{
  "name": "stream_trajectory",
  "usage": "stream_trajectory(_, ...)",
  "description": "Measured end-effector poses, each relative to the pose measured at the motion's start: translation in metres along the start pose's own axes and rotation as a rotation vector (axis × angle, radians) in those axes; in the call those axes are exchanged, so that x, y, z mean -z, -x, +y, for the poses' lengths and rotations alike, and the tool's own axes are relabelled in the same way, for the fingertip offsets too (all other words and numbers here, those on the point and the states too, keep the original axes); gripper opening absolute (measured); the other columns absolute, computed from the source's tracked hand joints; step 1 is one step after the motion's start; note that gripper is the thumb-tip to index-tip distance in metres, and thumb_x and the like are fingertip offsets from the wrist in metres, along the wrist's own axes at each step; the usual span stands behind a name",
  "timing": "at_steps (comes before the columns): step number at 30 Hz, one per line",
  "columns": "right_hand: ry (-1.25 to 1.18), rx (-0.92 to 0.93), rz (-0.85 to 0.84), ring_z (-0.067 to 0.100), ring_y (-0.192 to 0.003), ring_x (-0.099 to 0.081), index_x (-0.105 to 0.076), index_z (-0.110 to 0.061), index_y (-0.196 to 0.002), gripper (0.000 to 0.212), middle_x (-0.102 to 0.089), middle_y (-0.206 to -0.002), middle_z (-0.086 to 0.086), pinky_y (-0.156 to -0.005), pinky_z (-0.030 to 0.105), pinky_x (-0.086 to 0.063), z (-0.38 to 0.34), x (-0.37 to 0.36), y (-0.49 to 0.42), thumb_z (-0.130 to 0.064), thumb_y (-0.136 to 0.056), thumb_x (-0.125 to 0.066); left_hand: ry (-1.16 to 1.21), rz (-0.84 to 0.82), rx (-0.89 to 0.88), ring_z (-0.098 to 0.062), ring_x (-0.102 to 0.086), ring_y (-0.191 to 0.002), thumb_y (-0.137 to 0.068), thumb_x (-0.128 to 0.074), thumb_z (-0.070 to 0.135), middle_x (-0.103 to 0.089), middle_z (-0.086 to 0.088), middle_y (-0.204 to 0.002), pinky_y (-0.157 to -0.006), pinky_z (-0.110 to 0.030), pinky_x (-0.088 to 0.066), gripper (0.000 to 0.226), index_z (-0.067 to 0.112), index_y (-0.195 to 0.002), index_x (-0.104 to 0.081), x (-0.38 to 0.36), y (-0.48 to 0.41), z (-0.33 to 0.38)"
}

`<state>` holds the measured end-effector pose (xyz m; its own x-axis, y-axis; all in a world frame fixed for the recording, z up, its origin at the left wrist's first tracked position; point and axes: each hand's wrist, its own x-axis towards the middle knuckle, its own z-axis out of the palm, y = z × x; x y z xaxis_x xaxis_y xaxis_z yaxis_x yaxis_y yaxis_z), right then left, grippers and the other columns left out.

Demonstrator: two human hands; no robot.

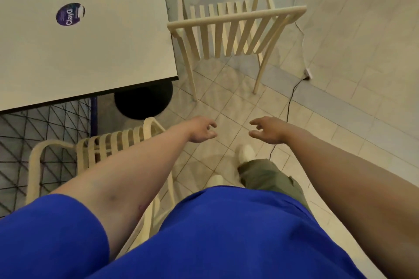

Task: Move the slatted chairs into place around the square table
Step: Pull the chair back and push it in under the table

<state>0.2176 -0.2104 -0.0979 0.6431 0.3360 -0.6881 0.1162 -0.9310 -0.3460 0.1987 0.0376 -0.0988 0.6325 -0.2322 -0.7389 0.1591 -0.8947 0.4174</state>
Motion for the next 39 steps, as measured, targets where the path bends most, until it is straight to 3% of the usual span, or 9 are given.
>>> stream_trajectory(15,0.096,0.102,-0.088,0.027,-0.138,-0.042,-0.032,-0.016,-0.153,0.064,-0.043,-0.152,0.009,-0.112,0.038,-0.032,0.092,0.185,-0.129,-0.046,-0.1,-0.05,0.084,0.148,0.134,-0.026,-0.048,-0.136,-0.098,-0.059,0.041,-0.049,-0.006,-0.151,-0.112,-0.043,-0.04,0.058,0.023,-0.151,-0.042,0.123,-0.131,0.089)
stream_trajectory(18,0.114,0.15,0.008,0.028,-0.14,-0.04,-0.032,-0.015,-0.154,0.064,-0.043,-0.153,0.01,-0.113,0.039,-0.033,0.091,0.226,-0.148,-0.043,-0.1,-0.051,0.095,0.265,0.116,-0.028,-0.042,-0.141,-0.097,-0.061,0.039,-0.043,-0.007,-0.155,-0.114,-0.045,-0.038,0.064,0.023,-0.154,-0.036,0.156,-0.146,0.103)
stream_trajectory(22,0.068,0.294,0.308,0.029,-0.138,-0.039,-0.035,-0.015,-0.151,0.061,-0.039,-0.154,0.007,-0.111,0.045,-0.038,0.08,0.272,-0.174,-0.038,-0.097,-0.055,-0.024,0.46,0.05,-0.028,-0.037,-0.144,-0.095,-0.064,0.037,-0.038,-0.004,-0.159,-0.116,-0.047,-0.034,0.069,0.022,-0.155,-0.033,0.207,-0.164,0.112)
stream_trajectory(25,0.153,0.367,0.381,0.03,-0.139,-0.036,-0.035,-0.011,-0.15,0.063,-0.04,-0.152,0.01,-0.114,0.044,-0.03,0.072,0.294,-0.202,-0.035,-0.096,-0.058,-0.091,0.539,0.037,-0.029,-0.04,-0.141,-0.091,-0.066,0.04,-0.039,-0.004,-0.156,-0.116,-0.048,-0.034,0.072,0.02,-0.153,-0.035,0.236,-0.185,0.099)
stream_trajectory(27,0.217,0.32,0.3,0.03,-0.141,-0.034,-0.031,-0.013,-0.152,0.066,-0.038,-0.153,0.009,-0.115,0.045,-0.029,0.068,0.309,-0.226,-0.037,-0.096,-0.057,-0.153,0.521,0.071,-0.028,-0.034,-0.144,-0.091,-0.067,0.04,-0.036,-0.005,-0.158,-0.119,-0.049,-0.028,0.075,0.02,-0.154,-0.032,0.255,-0.203,0.084)
stream_trajectory(30,0.293,0.246,0.192,0.028,-0.128,-0.046,-0.034,-0.017,-0.149,0.065,-0.048,-0.144,0.005,-0.107,0.044,-0.04,0.064,0.323,-0.261,-0.039,-0.094,-0.059,-0.246,0.427,0.139,-0.028,-0.023,-0.15,-0.091,-0.066,0.039,-0.031,-0.004,-0.161,-0.122,-0.052,-0.017,0.08,0.023,-0.157,-0.024,0.281,-0.227,0.058)
stream_trajectory(32,0.315,0.181,0.076,0.025,-0.119,-0.053,-0.036,-0.02,-0.148,0.063,-0.053,-0.136,0.004,-0.099,0.042,-0.046,0.061,0.327,-0.28,-0.04,-0.093,-0.06,-0.27,0.319,0.173,-0.027,-0.029,-0.147,-0.091,-0.064,0.035,-0.037,-0.002,-0.158,-0.121,-0.052,-0.015,0.077,0.027,-0.157,-0.025,0.295,-0.24,0.044)
stream_trajectory(36,0.376,0.084,-0.06,0.022,-0.107,-0.058,-0.042,-0.028,-0.143,0.055,-0.059,-0.124,0.001,-0.092,0.043,-0.051,0.061,0.324,-0.305,-0.035,-0.092,-0.06,-0.267,0.1,0.199,-0.025,-0.055,-0.12,-0.093,-0.058,0.027,-0.057,-0.002,-0.138,-0.103,-0.043,-0.041,0.063,0.038,-0.151,-0.038,0.312,-0.257,0.025)
stream_trajectory(39,0.344,0.06,-0.119,0.018,-0.096,-0.059,-0.049,-0.036,-0.135,0.048,-0.061,-0.112,-0.004,-0.087,0.04,-0.052,0.058,0.325,-0.319,-0.029,-0.089,-0.061,-0.275,0.0,0.162,-0.022,-0.06,-0.106,-0.092,-0.058,0.022,-0.061,0.001,-0.127,-0.088,-0.04,-0.051,0.057,0.044,-0.143,-0.047,0.319,-0.268,0.016)
